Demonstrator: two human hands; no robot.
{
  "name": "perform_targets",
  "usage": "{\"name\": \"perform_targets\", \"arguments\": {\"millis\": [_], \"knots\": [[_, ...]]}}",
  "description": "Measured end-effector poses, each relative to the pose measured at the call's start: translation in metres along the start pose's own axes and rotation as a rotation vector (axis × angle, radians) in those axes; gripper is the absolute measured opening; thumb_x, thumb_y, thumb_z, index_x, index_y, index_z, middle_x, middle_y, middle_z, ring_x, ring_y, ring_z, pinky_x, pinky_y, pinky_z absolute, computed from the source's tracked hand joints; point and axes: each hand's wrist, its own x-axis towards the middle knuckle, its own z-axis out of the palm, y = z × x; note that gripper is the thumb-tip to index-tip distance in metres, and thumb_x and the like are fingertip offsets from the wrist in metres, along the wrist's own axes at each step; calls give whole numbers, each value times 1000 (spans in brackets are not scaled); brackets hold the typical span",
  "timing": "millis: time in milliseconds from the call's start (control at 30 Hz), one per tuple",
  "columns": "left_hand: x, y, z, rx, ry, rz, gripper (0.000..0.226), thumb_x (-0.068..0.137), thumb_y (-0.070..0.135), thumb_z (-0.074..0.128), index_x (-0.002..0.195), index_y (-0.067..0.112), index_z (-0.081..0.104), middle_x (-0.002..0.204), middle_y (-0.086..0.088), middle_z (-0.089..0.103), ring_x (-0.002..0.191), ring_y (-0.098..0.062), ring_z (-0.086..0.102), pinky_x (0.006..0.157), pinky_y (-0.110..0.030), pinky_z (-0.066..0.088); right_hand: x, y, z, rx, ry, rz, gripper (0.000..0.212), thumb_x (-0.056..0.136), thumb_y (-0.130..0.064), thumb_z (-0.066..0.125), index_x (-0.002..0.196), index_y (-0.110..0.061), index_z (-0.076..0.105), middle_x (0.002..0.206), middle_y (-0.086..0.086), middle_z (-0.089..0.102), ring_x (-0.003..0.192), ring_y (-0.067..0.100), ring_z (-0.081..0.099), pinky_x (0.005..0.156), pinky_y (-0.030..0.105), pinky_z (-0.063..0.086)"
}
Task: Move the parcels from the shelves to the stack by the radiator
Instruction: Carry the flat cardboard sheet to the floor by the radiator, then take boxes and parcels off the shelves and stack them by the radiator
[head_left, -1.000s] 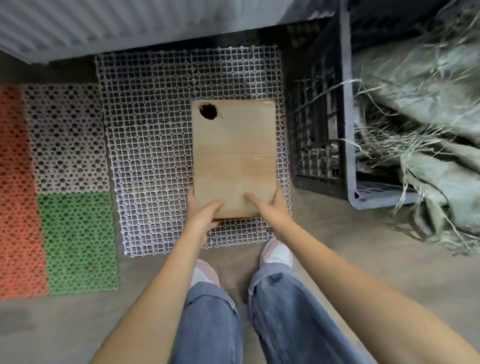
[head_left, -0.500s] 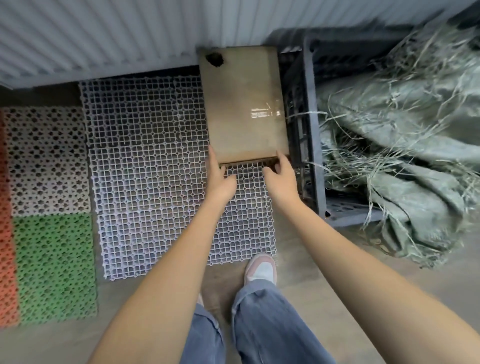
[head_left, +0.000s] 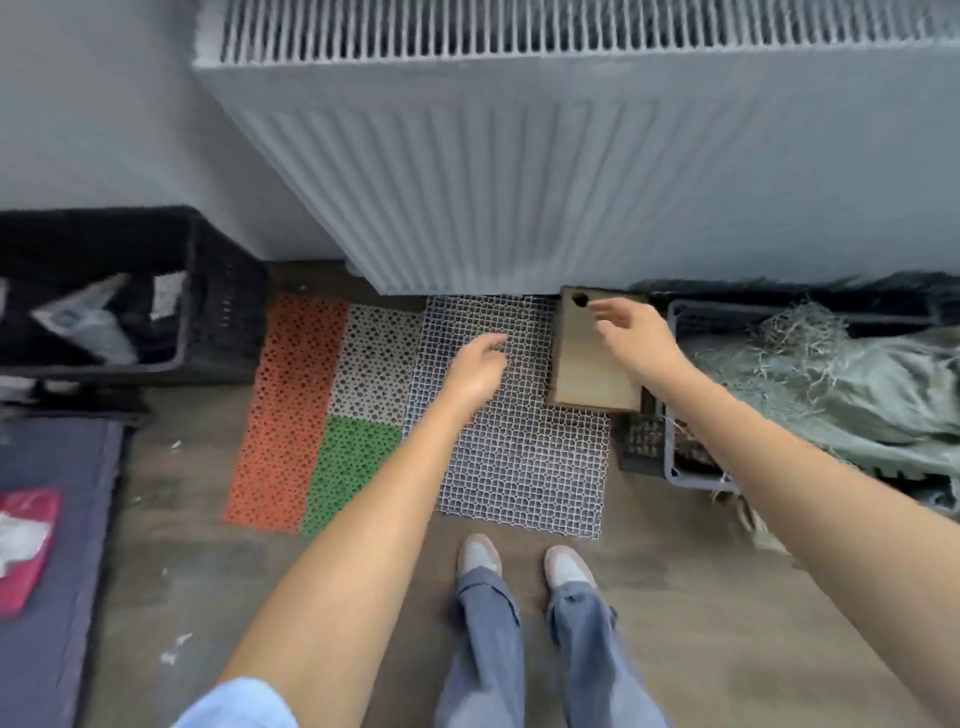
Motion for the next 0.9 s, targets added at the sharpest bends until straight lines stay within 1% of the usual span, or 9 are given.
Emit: {"name": "perform_targets", "arguments": {"millis": [100, 167, 267, 367, 500, 600, 733, 833, 900], "knots": [[-83, 24, -57, -10, 104, -7, 38, 97, 12, 39, 133, 17, 49, 100, -1, 61, 62, -9, 47, 52, -22, 37, -54, -67, -29, -99, -72, -101, 36, 93, -12, 43, 127, -12, 57, 127, 8, 59, 122, 22, 51, 99, 29, 38], [-139, 27, -83, 42, 102, -18, 37, 96, 12, 38, 130, 18, 52, 89, -1, 57, 59, -11, 45, 50, -23, 35, -91, -100, -39, -148, -104, -165, 35, 93, -12, 42, 125, -11, 57, 126, 10, 60, 119, 25, 53, 99, 31, 39], [-225, 22, -120, 79, 166, -18, 35, 95, 11, 39, 126, 17, 54, 98, -4, 58, 73, -18, 56, 55, -23, 39, -148, -142, -36, -273, -248, -305, 35, 93, -10, 42, 124, -9, 58, 127, 11, 60, 119, 25, 54, 98, 30, 39], [-309, 17, -153, -2, 337, -7, 34, 95, 11, 41, 126, 16, 55, 100, -3, 58, 90, -19, 59, 62, -22, 42, -201, -190, -27, -407, -391, -501, 34, 91, -7, 45, 121, -7, 60, 125, 10, 61, 117, 23, 56, 94, 27, 41], [-421, 2, -187, -113, 532, 9, 33, 98, 12, 40, 129, 13, 52, 107, -6, 56, 96, -18, 61, 55, -16, 40, -275, -273, -13, -461, -476, -798, 31, 89, -2, 48, 116, -5, 63, 102, 3, 58, 96, 12, 52, 70, 17, 40], [-507, -15, -202, -156, 698, 6, 33, 97, 11, 41, 127, 12, 53, 116, -13, 60, 94, -20, 62, 51, -18, 37, -343, -329, 11, -494, -534, -1018, 30, 90, -3, 48, 115, -7, 63, 100, 3, 59, 93, 13, 51, 55, 4, 38], [-636, -51, -217, -227, 919, -36, 33, 98, 10, 40, 128, 12, 52, 112, -9, 58, 84, -15, 59, 56, -21, 36, -468, -372, 57, -522, -726, -1246, 28, 90, 5, 46, 114, -1, 60, 87, 0, 64, 85, 10, 56, 66, 12, 40], [-734, -96, -223, -267, 1122, -90, 34, 97, 12, 40, 129, 14, 52, 111, -12, 57, 81, -14, 59, 57, -22, 36, -574, -378, 94, -599, -824, -1394, 27, 94, -6, 47, 117, -4, 61, 89, 4, 58, 85, 15, 53, 50, 6, 38], [-797, -127, -218, -298, 1250, -104, 35, 97, 11, 40, 130, 11, 52, 108, -9, 54, 75, -9, 58, 54, -20, 37, -638, -372, 123, -652, -878, -1478, 27, 94, -14, 47, 116, -10, 62, 94, 6, 57, 88, 19, 52, 51, 14, 38]]}}
